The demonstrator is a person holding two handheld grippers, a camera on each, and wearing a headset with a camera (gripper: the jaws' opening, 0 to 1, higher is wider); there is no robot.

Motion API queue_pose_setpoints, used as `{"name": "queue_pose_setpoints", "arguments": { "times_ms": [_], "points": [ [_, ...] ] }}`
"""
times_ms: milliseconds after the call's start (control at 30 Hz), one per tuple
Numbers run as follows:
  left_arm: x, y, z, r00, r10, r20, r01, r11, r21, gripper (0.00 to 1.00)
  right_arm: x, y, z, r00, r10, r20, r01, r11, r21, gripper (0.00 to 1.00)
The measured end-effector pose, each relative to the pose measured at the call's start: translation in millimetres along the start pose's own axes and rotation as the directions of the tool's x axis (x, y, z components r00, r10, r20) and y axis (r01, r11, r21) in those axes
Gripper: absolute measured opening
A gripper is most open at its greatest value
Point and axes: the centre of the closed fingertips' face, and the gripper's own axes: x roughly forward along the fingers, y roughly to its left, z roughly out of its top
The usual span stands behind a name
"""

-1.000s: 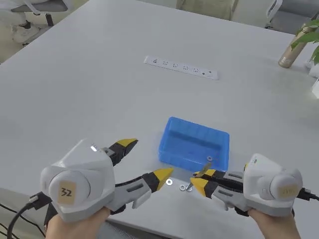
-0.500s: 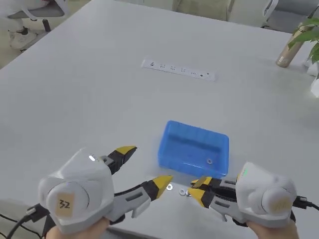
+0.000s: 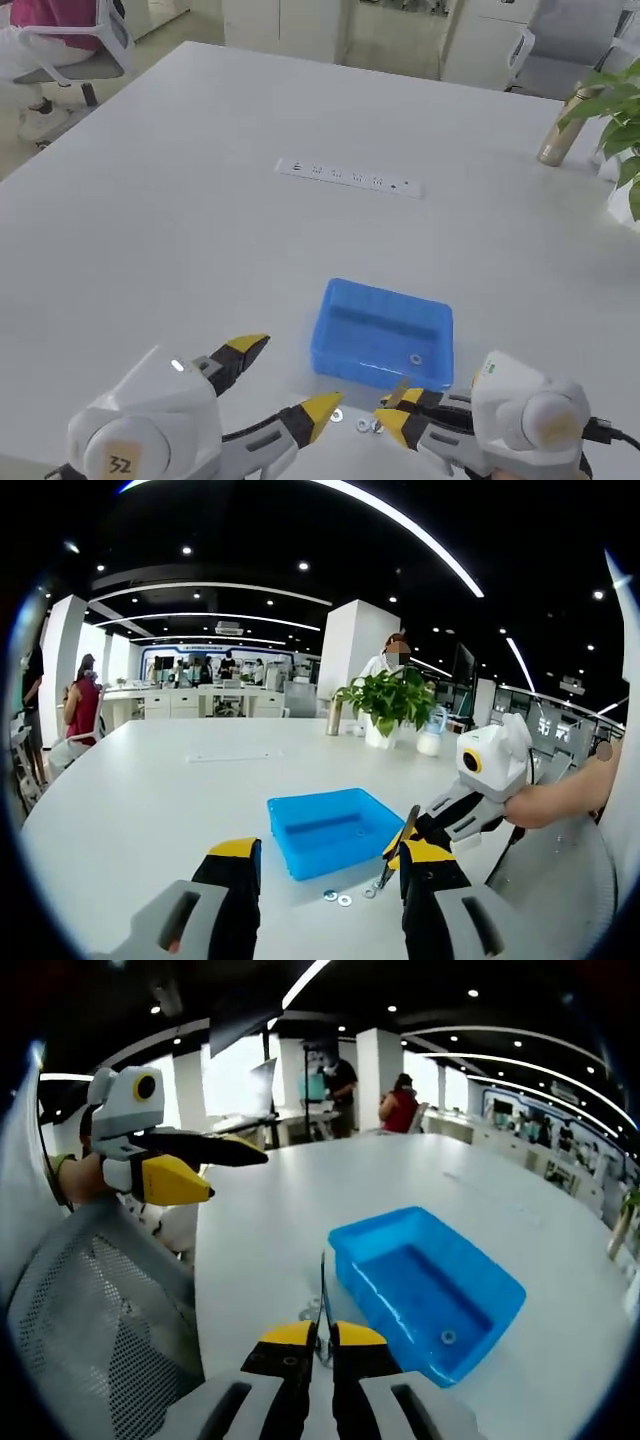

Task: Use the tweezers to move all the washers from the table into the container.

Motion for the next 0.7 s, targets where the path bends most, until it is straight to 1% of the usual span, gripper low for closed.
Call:
{"name": "queue_pose_setpoints", "arguments": {
  "times_ms": [67, 100, 200, 333, 433, 533, 700],
  "points": [
    [-0.5, 1.1, 0.4, 1.0000, 0.005, 0.002, -0.005, 1.000, -0.002, 0.55, -2.9, -2.1, 6.2, 0.9994, -0.005, 0.035, 0.003, 0.999, 0.036, 0.03],
    [-0.7, 1.4, 0.4, 1.0000, 0.007, 0.003, -0.007, 1.000, -0.004, 0.55, -5.1, -3.9, 12.1, 0.9978, -0.007, 0.066, 0.002, 0.997, 0.073, 0.03],
    [-1.3, 2.2, 0.7, 0.9999, 0.010, 0.006, -0.010, 1.000, -0.007, 0.55, -11.7, -9.6, 26.5, 0.9906, -0.016, 0.136, -0.003, 0.991, 0.135, 0.03],
    [-1.4, 1.9, 0.6, 0.9999, 0.009, 0.006, -0.009, 1.000, -0.006, 0.55, -20.7, -17.1, 41.7, 0.9839, -0.023, 0.177, -0.003, 0.990, 0.144, 0.03],
    [-1.3, 1.7, 0.4, 1.0000, 0.008, 0.005, -0.008, 1.000, -0.005, 0.55, -23.7, -21.9, 51.3, 0.9802, -0.027, 0.196, -0.001, 0.990, 0.143, 0.03],
    [-1.4, 1.6, 0.4, 1.0000, 0.008, 0.006, -0.008, 1.000, -0.006, 0.55, -23.7, -29.3, 57.4, 0.9778, -0.041, 0.205, 0.009, 0.988, 0.153, 0.03],
    [-1.3, 1.3, 0.1, 1.0000, 0.006, 0.005, -0.006, 1.000, -0.006, 0.55, -18.2, -42.0, 67.9, 0.9726, -0.061, 0.224, 0.021, 0.984, 0.178, 0.03]
  ]
}}
